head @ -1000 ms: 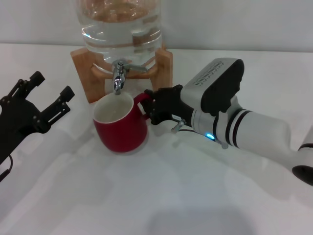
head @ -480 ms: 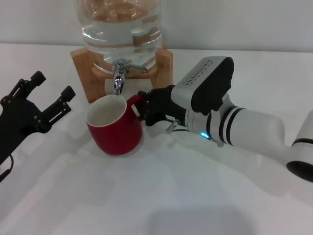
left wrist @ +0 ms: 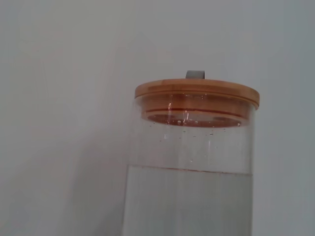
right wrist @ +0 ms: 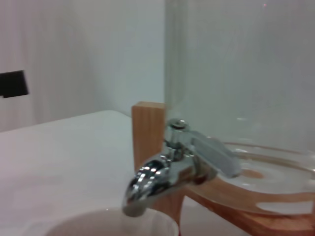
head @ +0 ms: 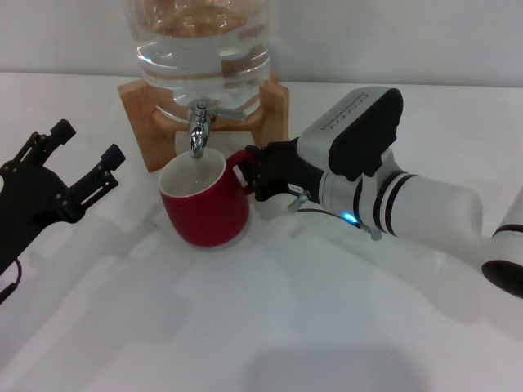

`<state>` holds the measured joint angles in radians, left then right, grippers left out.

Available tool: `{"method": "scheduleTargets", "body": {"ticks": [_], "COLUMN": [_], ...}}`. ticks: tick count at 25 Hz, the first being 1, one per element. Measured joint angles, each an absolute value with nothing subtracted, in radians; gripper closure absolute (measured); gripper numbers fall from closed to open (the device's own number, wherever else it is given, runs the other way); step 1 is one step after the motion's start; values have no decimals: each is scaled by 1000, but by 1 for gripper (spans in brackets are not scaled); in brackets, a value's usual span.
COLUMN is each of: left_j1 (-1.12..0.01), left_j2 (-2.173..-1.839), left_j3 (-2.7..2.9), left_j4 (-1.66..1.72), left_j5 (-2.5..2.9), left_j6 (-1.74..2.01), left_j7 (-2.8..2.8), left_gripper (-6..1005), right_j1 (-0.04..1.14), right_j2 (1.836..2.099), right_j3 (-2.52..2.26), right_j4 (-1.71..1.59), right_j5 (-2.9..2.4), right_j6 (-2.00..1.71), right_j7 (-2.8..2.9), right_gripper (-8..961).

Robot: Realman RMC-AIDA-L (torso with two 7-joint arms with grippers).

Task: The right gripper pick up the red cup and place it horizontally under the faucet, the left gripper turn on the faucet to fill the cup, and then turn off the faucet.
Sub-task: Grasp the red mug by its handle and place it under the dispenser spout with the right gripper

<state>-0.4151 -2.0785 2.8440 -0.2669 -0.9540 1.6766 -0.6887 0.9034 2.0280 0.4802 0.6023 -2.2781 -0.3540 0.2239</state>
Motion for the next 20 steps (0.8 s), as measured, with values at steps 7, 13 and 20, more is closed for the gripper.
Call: {"method": "scheduleTargets", "body": {"ticks": [7, 13, 20], "left_j1": [-414, -415, -414], "left_j2": [-2079, -2080, -2080], "left_j3": [2844, 2844, 2844], "left_j4": [-267, -267, -267], "left_j5": [-954, -954, -954], "left_j6": [1677, 1675, 1672], "left_j7": [-689, -689, -689], "left_gripper": [113, 113, 114], "right_j1": [895, 891, 889], "right_j2": [2028, 2028, 2028], "right_j3": [481, 472, 457], "right_j4": [597, 598, 597], "right_j5": [-2264, -2264, -2272], "right_j6": [-358, -363, -365], "right_j7": [224, 222, 219], "right_gripper": [808, 809, 811]}}
